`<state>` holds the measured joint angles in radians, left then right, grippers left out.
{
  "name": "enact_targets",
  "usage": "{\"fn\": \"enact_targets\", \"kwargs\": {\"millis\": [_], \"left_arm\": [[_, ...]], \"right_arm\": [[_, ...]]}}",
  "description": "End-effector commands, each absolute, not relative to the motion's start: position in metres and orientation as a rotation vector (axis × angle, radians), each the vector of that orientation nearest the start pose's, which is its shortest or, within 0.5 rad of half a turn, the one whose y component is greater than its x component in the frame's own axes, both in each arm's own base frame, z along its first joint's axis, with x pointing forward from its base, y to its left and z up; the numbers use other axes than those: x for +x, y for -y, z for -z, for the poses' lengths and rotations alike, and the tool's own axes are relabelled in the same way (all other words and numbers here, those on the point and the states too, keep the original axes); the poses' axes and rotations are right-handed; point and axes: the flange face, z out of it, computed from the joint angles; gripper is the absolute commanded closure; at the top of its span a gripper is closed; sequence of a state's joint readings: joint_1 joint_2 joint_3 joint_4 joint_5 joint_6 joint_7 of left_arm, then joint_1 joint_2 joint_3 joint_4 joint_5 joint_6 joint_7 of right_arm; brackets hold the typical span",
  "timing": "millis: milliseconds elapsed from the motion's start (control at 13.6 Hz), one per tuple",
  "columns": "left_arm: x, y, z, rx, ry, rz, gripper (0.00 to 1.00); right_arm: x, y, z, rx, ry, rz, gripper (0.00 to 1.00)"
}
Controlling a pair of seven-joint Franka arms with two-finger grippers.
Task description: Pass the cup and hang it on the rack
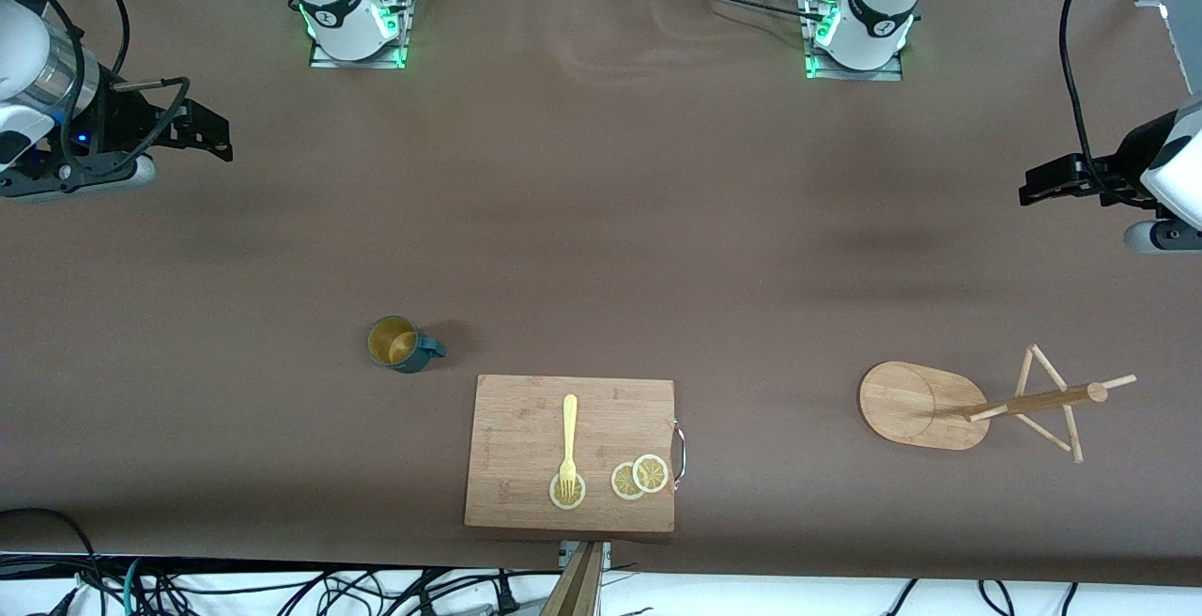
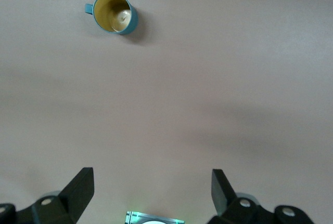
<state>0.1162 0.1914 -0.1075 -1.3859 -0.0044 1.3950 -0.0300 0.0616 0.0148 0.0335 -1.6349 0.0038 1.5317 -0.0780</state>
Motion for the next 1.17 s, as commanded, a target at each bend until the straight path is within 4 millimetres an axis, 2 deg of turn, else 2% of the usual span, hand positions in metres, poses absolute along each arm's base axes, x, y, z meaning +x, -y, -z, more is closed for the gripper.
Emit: {"fn": "enact_targets", "kwargs": {"millis": [0, 1101], "left_arm": [[0.5898, -0.0111, -0.5899, -3.145, 0.065, -0.286, 0.00], [0.5897, -0.0120, -0.5905, -3.145, 0.068, -0.286, 0.00]], "right_arm": [[0.5487, -0.0498, -0.5859, -3.141, 0.244, -0.193, 0.00], [0.5494, -0.0523, -0.5877, -3.141, 0.251, -0.196, 0.00]]}}
